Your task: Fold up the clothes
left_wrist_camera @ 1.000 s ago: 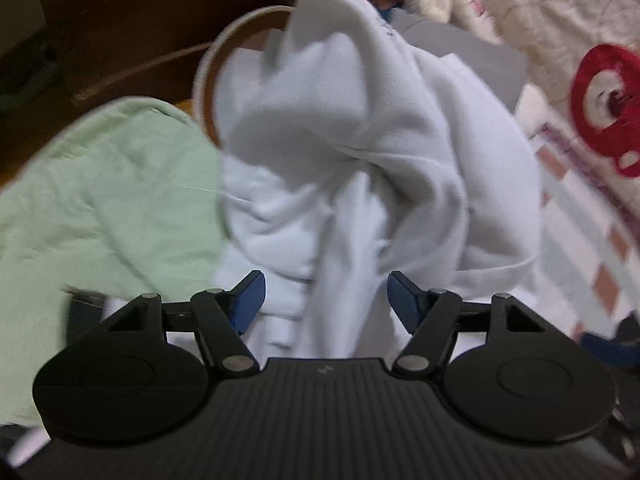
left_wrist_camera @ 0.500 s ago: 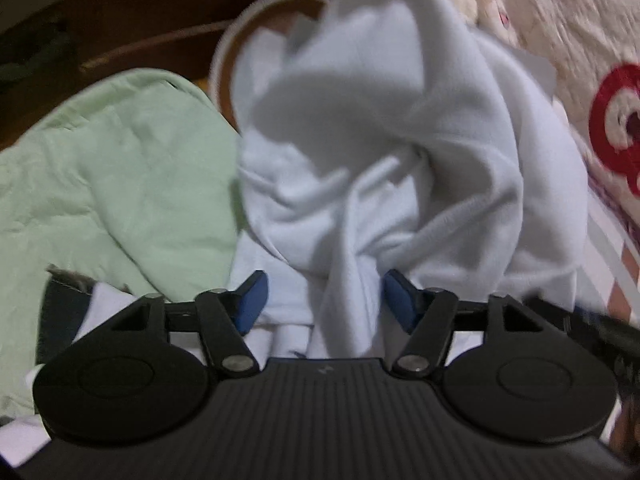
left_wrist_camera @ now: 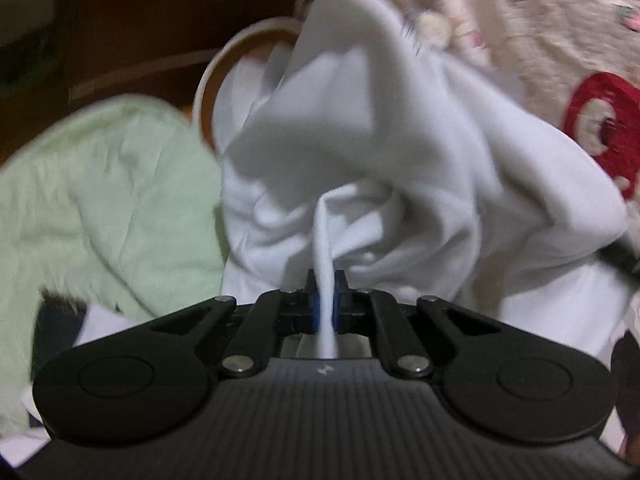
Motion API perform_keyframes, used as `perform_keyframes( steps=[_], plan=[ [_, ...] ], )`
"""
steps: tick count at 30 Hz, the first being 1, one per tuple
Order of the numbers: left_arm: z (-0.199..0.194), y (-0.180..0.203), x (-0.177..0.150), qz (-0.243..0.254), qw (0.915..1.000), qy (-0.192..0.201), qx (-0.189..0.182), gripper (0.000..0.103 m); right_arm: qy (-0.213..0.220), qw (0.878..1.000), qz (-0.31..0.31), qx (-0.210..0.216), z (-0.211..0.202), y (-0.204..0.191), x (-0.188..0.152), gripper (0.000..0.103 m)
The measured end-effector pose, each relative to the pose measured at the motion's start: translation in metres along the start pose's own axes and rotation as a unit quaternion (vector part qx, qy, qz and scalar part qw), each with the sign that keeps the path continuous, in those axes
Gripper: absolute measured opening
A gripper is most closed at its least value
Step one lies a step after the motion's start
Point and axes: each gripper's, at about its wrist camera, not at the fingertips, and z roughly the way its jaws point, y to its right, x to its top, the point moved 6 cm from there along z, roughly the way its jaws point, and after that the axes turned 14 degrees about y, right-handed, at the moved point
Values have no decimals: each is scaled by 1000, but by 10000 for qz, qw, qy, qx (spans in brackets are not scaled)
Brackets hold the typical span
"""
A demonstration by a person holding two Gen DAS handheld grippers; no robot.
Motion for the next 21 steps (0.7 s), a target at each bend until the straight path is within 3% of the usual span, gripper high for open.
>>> perform_keyframes(
  steps=[5, 11, 16, 21],
  plan=[
    [-16, 29, -1, 351, 9980, 124, -503, 5, 644, 9935, -817, -460, -54, 7, 54, 6],
    [-31, 64, 5, 870, 9925, 404, -759, 4, 998, 9847, -1079, -933, -110, 27, 89, 6],
    [-49, 85, 14, 960, 9878, 591, -1075, 4, 1250, 9728, -1393, -1365, -158, 39, 112, 5],
    [-62, 122, 45, 1325, 9756, 930, -1483, 4, 1479, 9622, -1608, -1626, -205, 50, 143, 5]
  ],
)
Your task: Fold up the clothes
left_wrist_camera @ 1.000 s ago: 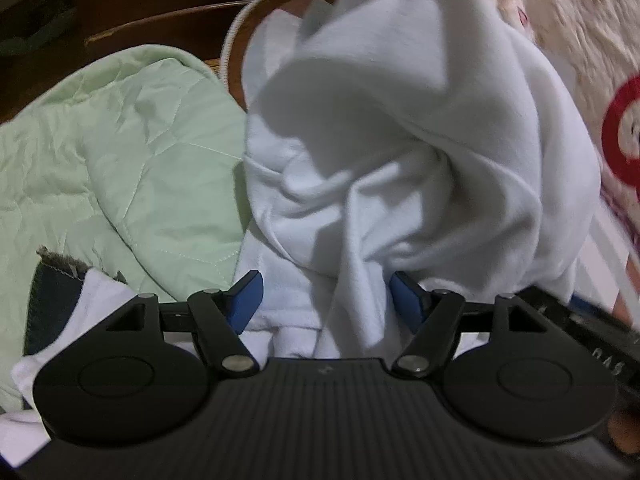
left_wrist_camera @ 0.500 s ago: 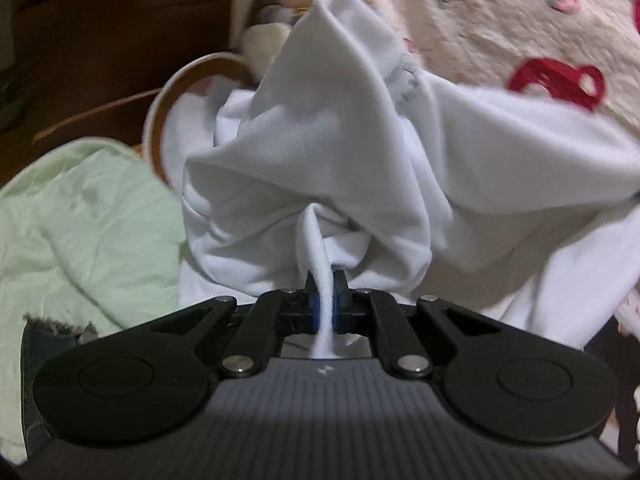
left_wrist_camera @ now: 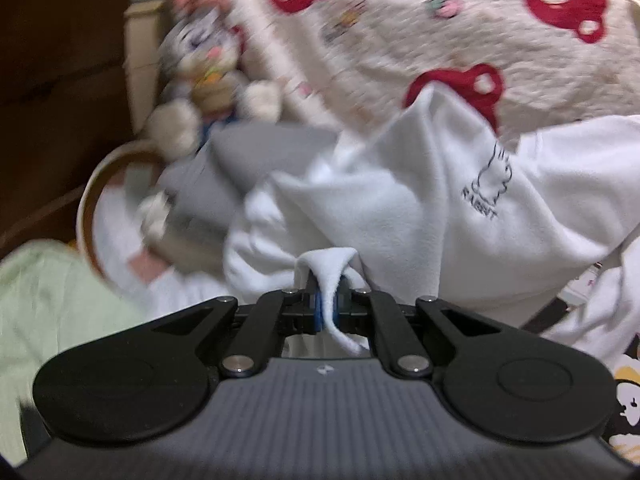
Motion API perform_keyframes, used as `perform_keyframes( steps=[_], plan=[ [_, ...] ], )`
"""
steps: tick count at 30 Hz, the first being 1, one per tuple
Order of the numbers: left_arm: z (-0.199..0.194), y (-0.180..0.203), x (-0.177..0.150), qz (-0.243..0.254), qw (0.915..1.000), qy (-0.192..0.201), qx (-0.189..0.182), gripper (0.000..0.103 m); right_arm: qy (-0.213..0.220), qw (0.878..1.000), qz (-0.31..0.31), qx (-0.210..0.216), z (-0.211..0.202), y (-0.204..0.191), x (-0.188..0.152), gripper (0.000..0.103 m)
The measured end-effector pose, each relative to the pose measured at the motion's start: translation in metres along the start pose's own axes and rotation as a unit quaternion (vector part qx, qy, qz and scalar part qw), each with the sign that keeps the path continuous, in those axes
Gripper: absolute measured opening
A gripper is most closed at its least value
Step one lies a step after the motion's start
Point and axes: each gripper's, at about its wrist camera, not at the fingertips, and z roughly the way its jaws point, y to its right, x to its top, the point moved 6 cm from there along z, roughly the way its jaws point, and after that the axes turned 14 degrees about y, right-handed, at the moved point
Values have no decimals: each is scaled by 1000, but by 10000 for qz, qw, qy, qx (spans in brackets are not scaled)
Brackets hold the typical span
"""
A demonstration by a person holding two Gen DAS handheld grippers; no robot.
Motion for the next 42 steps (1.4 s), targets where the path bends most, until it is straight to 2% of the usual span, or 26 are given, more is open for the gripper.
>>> perform_keyframes(
  steps=[3, 6, 9, 13, 15, 18, 19, 21, 22, 23, 24, 25, 27, 30, 31, 33, 35, 37, 39, 42],
  plan=[
    [7, 18, 34, 313, 9988, 354, -157, 4, 181, 9995, -148, -216, -14, 24, 25, 5],
    [15, 39, 68, 526, 9959, 661, -332, 4, 311, 9986, 73, -432, -26, 55, 46, 5],
    [28, 62, 85, 564, 9933, 805, -606, 4, 211, 9979, 131, -596, -38, 79, 54, 5],
    [52, 87, 96, 727, 9902, 963, -702, 4, -10, 9937, -348, -1069, -50, 116, 61, 5],
    [65, 90, 110, 748, 9889, 1109, -654, 4, -84, 9908, -341, -1309, -53, 141, 67, 5],
    [86, 85, 149, 710, 9849, 1533, -365, 4, -51, 9826, -773, -1686, -51, 176, 84, 5],
    [98, 84, 159, 759, 9839, 1599, -259, 4, -4, 9775, -996, -1861, -47, 191, 89, 6],
    [126, 81, 173, 742, 9847, 1577, -27, 7, -217, 9683, -1200, -2178, -29, 222, 83, 7],
    [143, 81, 168, 694, 9874, 1419, 55, 9, -359, 9639, -1241, -2327, -20, 238, 76, 14],
    [160, 82, 161, 653, 9899, 1250, 129, 24, -532, 9621, -1177, -2402, -11, 251, 62, 37],
    [176, 83, 149, 715, 9922, 998, 195, 40, -704, 9598, -1112, -2478, -2, 264, 47, 48],
    [183, 83, 127, 773, 9941, 731, 229, 42, -845, 9531, -1076, -2698, 3, 274, 27, 55],
    [196, 85, 83, 878, 9955, 197, 285, 43, -1166, 9458, -845, -2912, 5, 285, -15, 55],
    [183, 82, 4, 267, 9973, -666, -170, 45, -1618, 9439, -49, -2877, -7, 279, -84, 54],
    [177, 82, -22, 15, 9947, -969, -348, 45, -1765, 9444, 98, -2771, -13, 270, -102, 54],
    [158, 90, -58, 41, 9888, -1363, -610, 45, -2055, 9439, 389, -2554, -24, 253, -139, 54],
    [139, 99, -91, 107, 9809, -1739, -864, 45, -2342, 9456, 368, -2228, -35, 225, -166, 54],
    [116, 119, -96, 349, 9754, -1730, -1320, 45, -2578, 9475, 313, -1864, -46, 195, -188, 54],
    [97, 138, -97, 545, 9684, -1681, -1760, 50, -2684, 9519, 201, -1465, -57, 167, -199, 54],
    [78, 167, -101, 657, 9533, -1708, -2403, 50, -2764, 9571, 90, -870, -68, 126, -207, 54]
  ],
)
